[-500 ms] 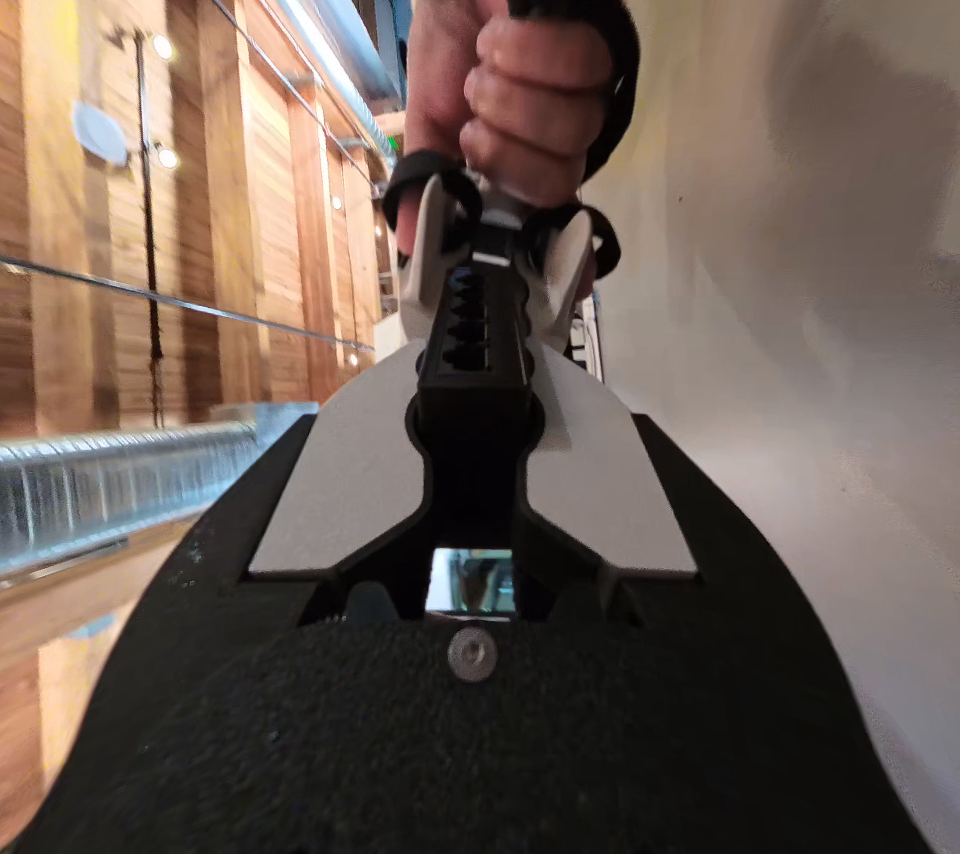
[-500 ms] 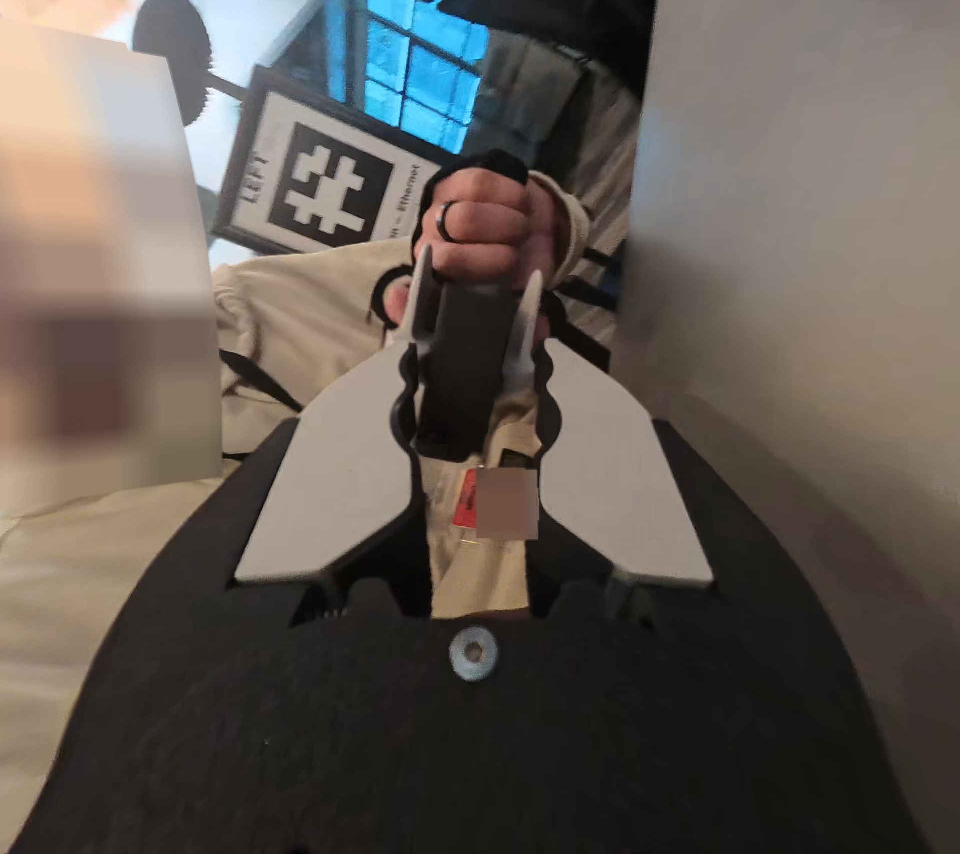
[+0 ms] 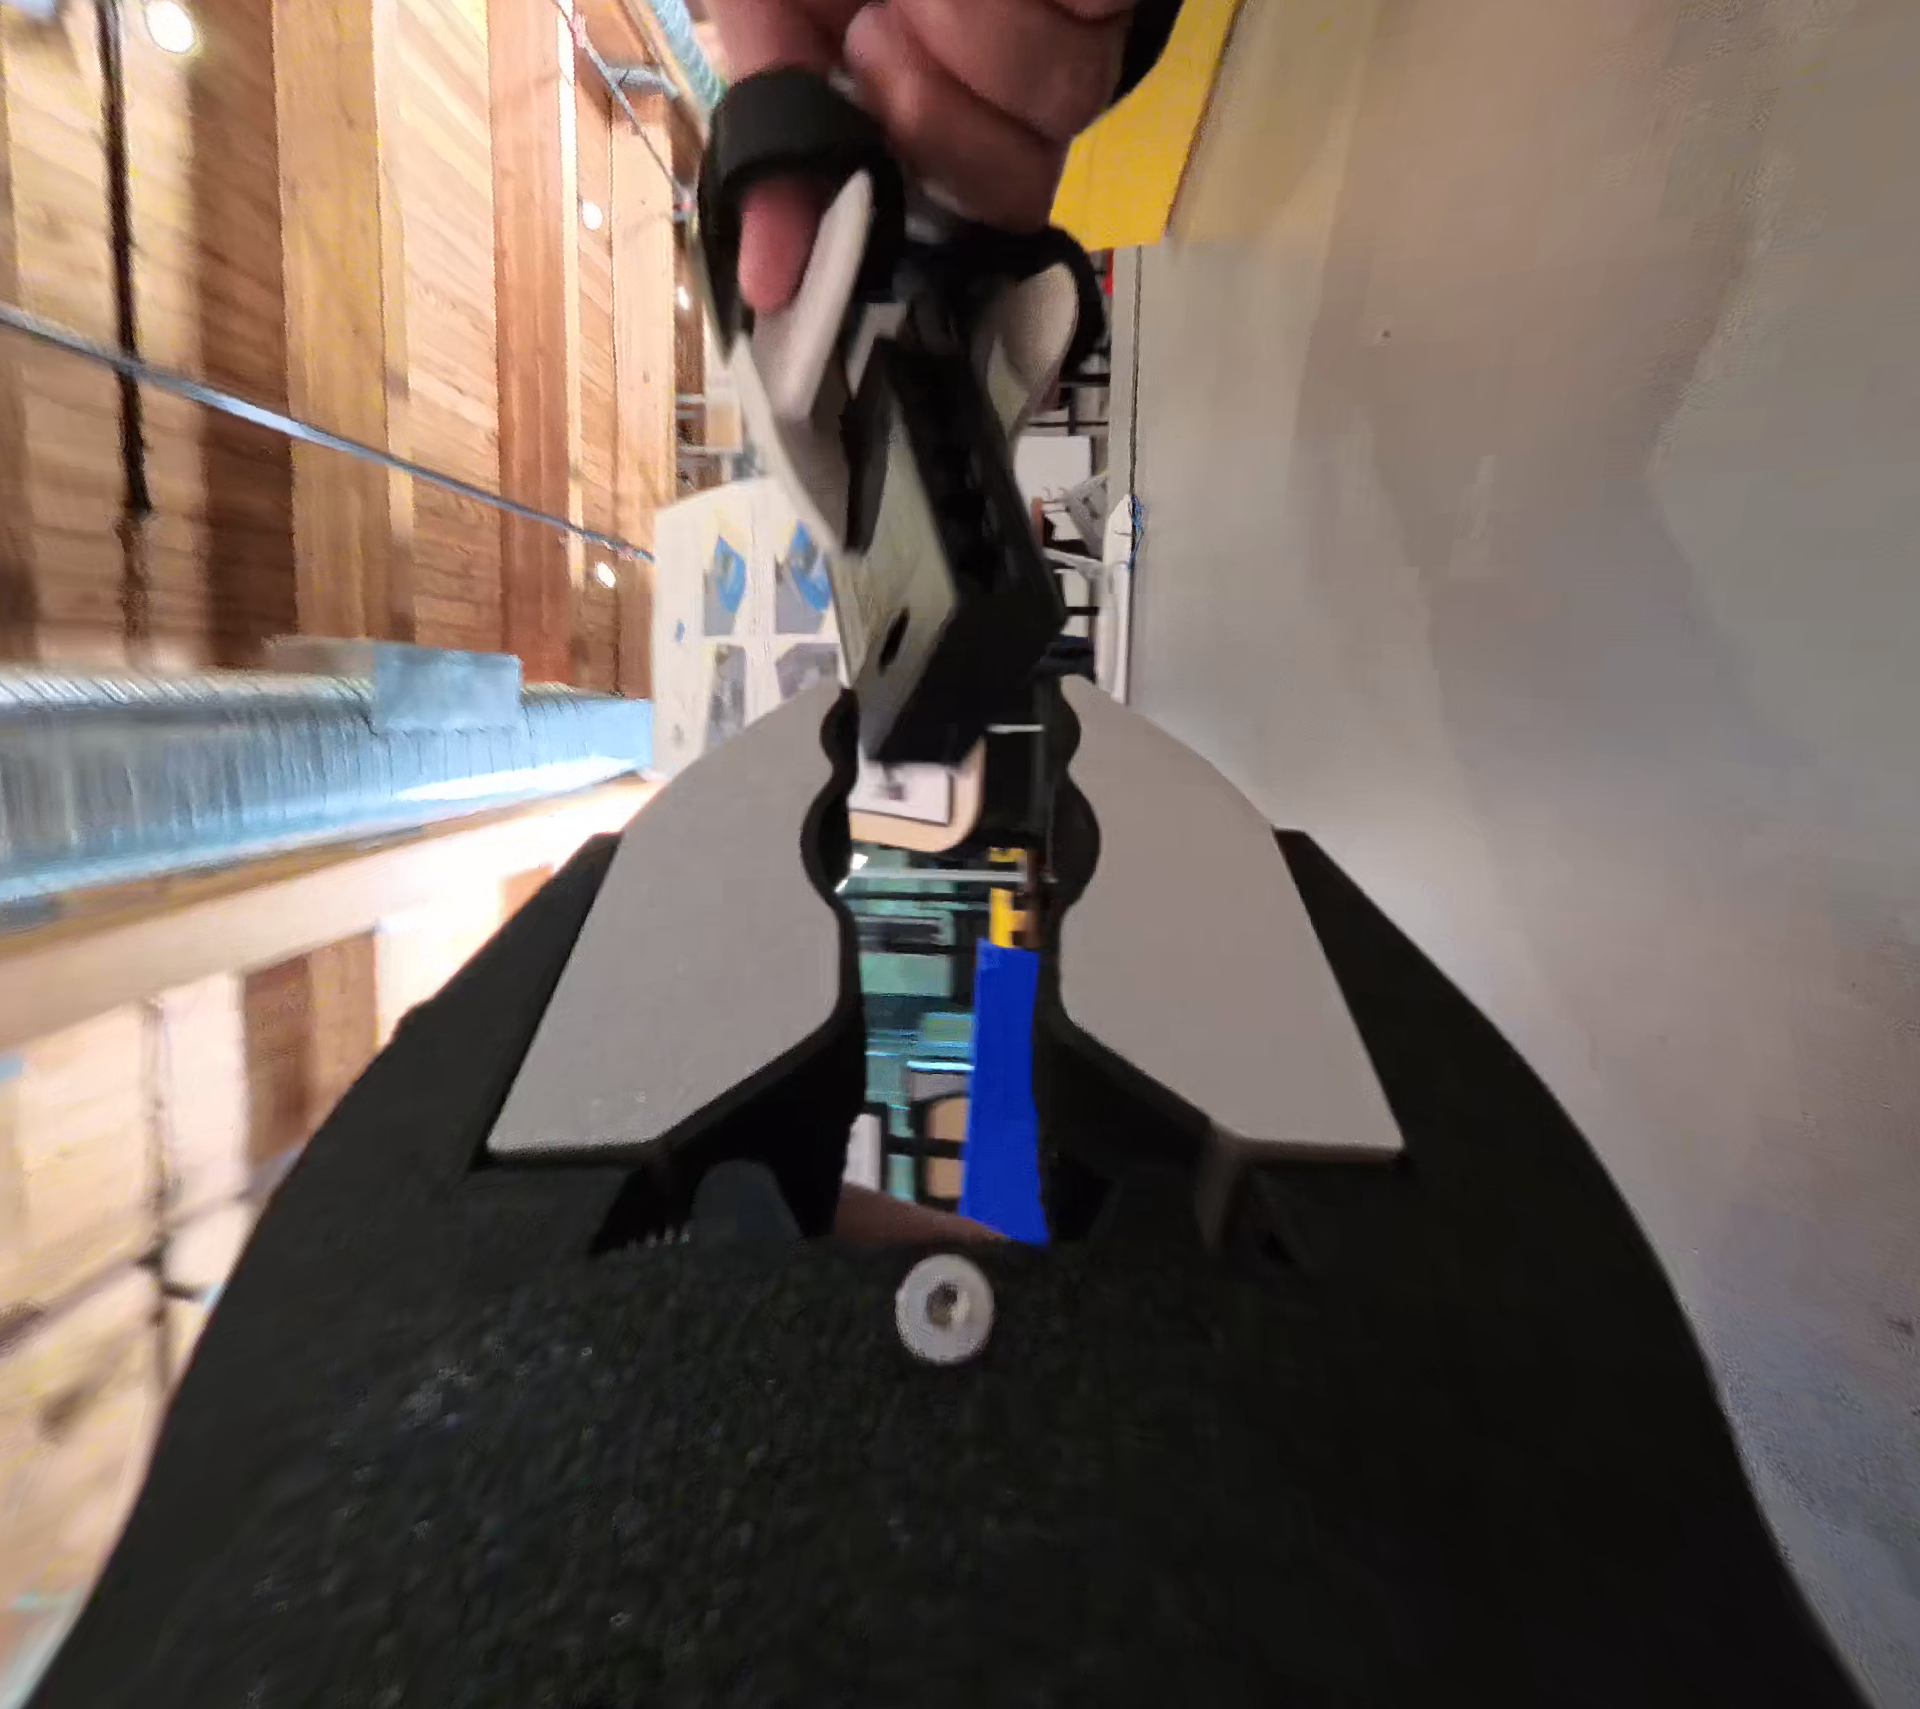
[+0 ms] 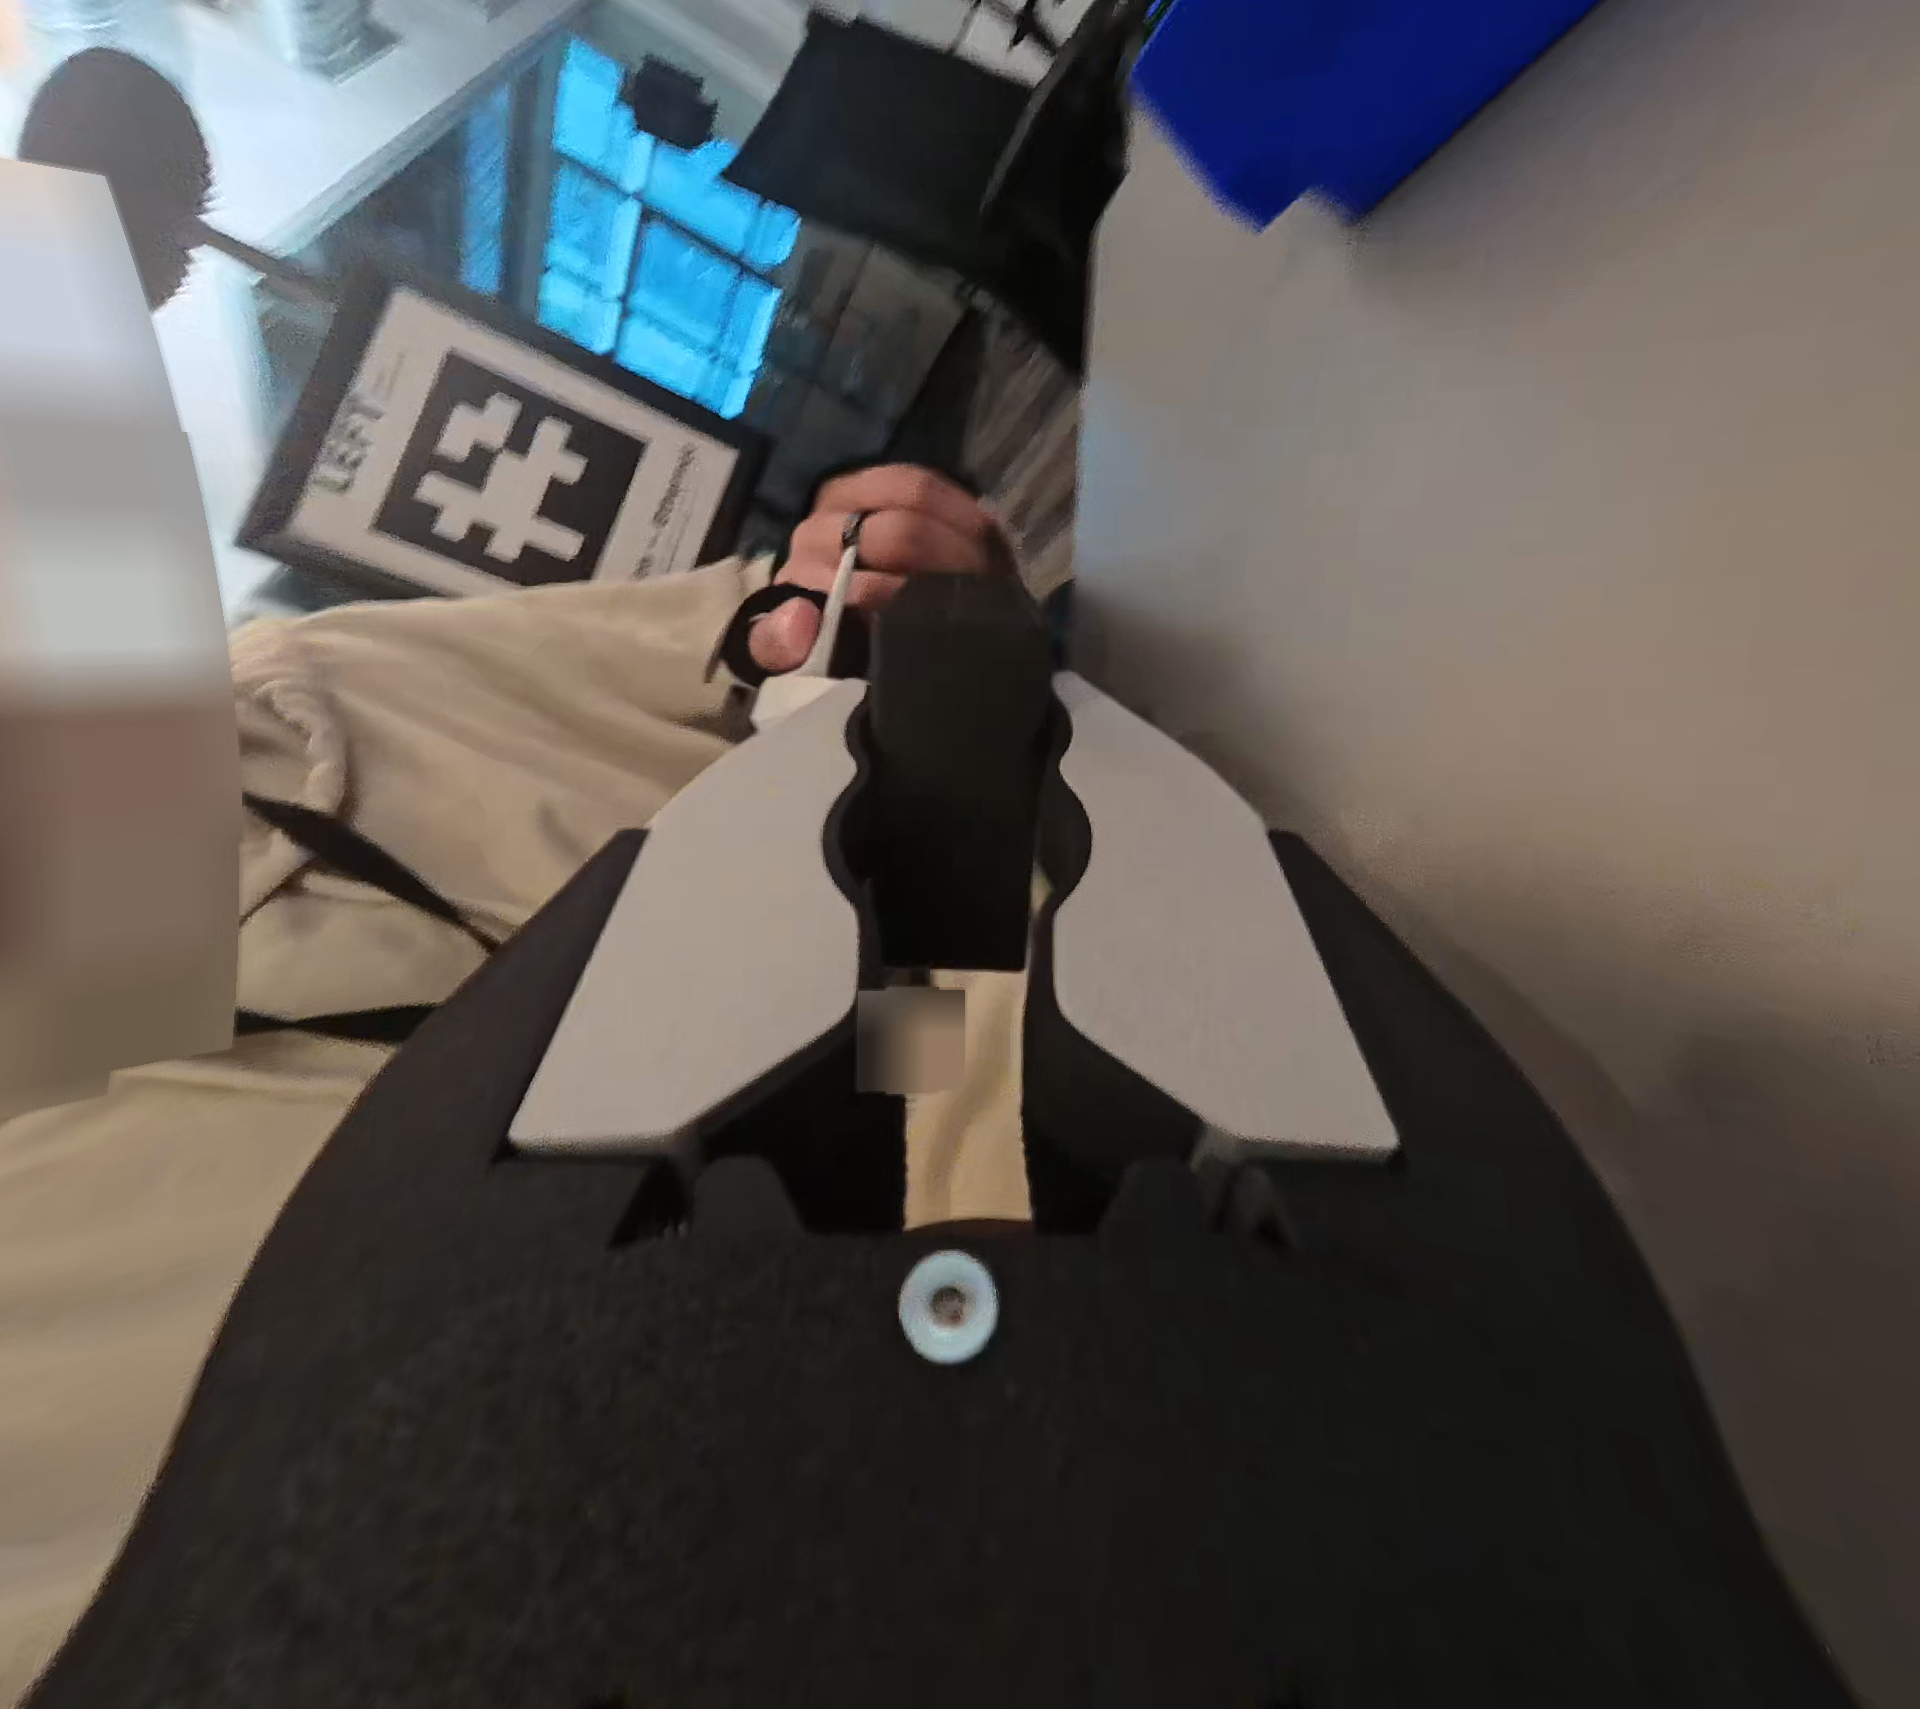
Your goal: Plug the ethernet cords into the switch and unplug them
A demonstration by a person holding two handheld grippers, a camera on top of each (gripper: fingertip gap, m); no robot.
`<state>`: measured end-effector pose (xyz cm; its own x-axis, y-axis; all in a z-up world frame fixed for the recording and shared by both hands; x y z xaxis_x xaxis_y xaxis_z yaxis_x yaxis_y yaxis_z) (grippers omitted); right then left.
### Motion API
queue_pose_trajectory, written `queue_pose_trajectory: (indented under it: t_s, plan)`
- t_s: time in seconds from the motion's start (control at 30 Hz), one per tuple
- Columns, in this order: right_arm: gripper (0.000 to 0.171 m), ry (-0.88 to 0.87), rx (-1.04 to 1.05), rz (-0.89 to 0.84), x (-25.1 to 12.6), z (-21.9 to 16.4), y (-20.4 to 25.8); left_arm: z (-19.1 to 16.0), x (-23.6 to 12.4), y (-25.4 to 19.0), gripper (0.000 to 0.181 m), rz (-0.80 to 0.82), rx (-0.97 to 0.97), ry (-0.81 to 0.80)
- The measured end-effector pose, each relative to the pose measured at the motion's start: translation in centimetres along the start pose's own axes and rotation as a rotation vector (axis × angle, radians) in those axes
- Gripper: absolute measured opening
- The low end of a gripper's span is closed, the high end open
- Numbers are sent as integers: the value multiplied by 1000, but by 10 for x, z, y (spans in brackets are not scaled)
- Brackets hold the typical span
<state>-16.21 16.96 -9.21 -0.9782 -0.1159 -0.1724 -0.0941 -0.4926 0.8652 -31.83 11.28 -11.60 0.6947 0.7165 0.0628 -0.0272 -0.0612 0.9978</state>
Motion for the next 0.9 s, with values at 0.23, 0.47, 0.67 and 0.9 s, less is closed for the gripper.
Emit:
queue_pose_trajectory:
  t_s: [0.23,0.47,0.67,0.9]
  plan:
    - [28,-200,-329,-593,-101,28,71,-42,17,11,27,-426,-668,183]
    - [27,-184,-105,-1616,-303,36,80,-66,31,-2,35,-804,-1147,256]
    - [27,147,301,-1652,-375,16,-42,-74,36,-16,45,-987,-1312,327]
    - [28,547,385,-1985,-379,5,-102,-82,37,-15,54,-1056,-1439,307]
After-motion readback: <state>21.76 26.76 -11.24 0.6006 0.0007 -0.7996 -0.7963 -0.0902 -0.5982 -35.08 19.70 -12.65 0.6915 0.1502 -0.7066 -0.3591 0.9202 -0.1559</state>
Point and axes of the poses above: each gripper's, where its closed fingertips meet, x out along the fingers, z out of its top, y = z × x across the jaws, the point moved 7 cm from there along -x, back along the fingers, and after that the axes turned 11 degrees about y, right-handed, at the moved point
